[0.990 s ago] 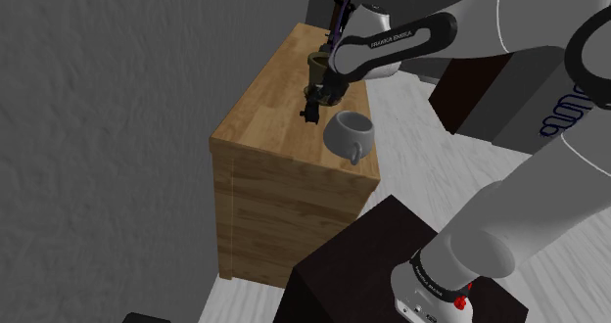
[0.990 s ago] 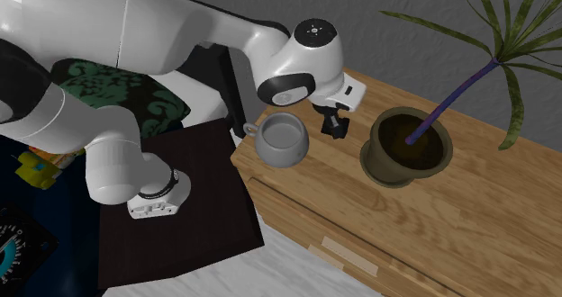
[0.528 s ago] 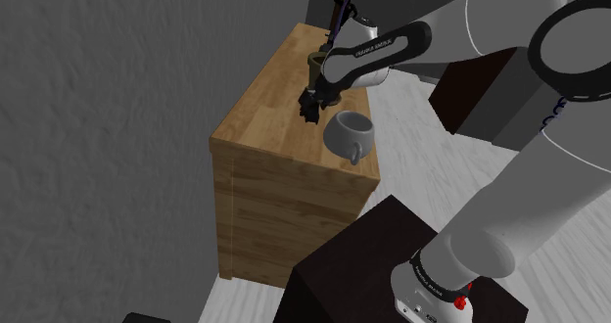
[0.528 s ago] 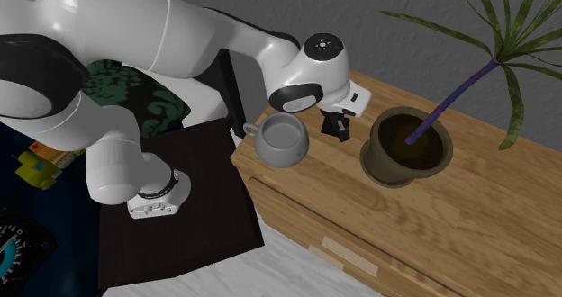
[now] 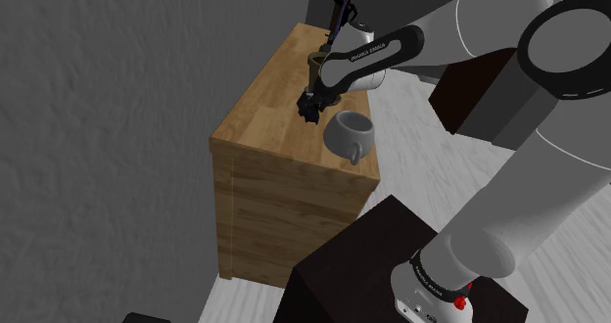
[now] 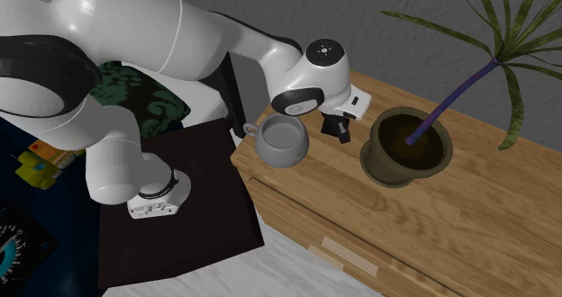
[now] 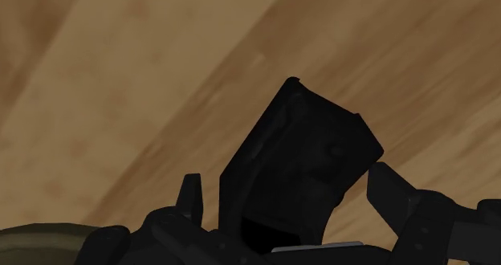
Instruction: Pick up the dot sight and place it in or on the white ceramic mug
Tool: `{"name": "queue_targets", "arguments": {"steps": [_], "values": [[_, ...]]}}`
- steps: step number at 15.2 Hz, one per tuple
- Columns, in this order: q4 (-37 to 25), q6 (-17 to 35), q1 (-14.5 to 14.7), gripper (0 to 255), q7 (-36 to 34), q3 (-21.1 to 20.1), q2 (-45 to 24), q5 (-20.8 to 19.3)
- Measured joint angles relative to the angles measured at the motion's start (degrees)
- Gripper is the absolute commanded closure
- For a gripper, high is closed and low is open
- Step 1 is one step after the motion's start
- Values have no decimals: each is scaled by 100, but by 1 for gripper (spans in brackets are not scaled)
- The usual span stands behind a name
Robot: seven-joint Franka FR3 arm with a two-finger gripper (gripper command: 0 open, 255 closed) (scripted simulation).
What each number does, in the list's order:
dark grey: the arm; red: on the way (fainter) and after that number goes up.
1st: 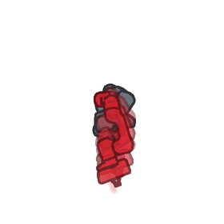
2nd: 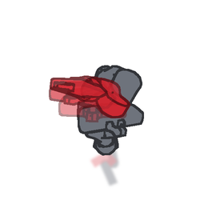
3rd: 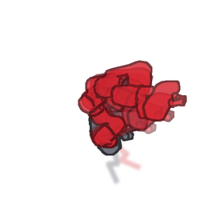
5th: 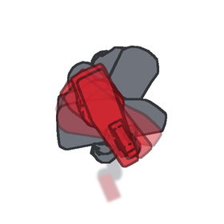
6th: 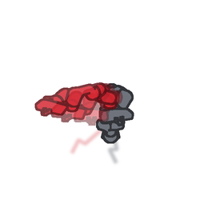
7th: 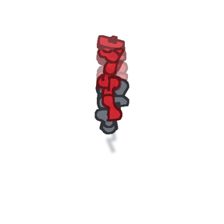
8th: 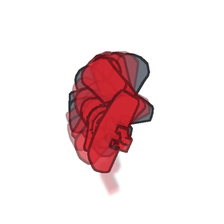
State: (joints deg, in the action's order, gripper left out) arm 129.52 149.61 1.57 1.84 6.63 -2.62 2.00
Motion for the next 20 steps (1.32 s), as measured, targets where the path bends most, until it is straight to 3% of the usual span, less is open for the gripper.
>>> {"name": "queue_targets", "arguments": {"steps": [1, 11, 20], "values": [[0, 1, 0, 255, 0, 0, -1, 0], [-3, -1, 1, 255, 0, -2, 1, 1], [-274, -603, -1, 255, -63, 6, 334, -88]]}}
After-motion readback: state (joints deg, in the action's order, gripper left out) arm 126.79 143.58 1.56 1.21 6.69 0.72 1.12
